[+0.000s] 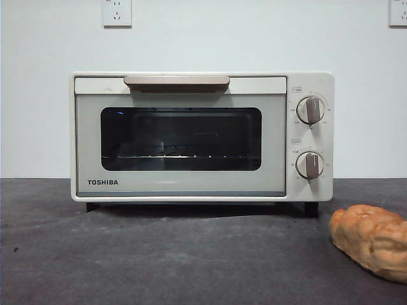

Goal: The left arm flap open the oven, the right arm pick bread and place it into oven, the left arm flap close the oven

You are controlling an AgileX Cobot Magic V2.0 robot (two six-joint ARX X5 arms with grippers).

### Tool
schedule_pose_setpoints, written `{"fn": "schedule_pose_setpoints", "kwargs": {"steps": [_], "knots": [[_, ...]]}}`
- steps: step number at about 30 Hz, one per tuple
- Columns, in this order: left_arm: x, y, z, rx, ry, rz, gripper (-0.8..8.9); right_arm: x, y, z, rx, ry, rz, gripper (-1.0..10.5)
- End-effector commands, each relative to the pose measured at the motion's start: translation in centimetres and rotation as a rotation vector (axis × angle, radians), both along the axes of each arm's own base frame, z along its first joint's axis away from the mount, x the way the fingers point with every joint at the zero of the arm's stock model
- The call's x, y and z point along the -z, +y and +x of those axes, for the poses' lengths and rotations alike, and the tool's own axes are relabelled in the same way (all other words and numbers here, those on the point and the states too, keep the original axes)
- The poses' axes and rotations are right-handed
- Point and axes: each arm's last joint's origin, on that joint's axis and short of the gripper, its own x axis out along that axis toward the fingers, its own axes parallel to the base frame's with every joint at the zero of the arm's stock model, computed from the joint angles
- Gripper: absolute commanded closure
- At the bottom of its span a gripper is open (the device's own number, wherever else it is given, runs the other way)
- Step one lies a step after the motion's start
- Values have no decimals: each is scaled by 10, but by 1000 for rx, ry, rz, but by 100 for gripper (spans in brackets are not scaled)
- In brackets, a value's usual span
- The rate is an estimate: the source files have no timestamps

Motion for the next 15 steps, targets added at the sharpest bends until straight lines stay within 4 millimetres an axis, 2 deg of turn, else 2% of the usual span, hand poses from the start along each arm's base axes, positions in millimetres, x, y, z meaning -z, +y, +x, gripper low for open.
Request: {"fn": "schedule_pose_setpoints", "kwargs": {"steps": [1, 9, 15], "knots": [[-17, 0, -3, -7, -49, -58, 795, -12, 0, -2, 6, -32, 77, 938], [-66, 0, -13, -3, -89, -16, 795, -66, 0, -16, 5, -160, 80, 938], [-106, -2, -14, 57, -45, 99, 795, -106, 0, -21, -2, -131, 12, 938]]}}
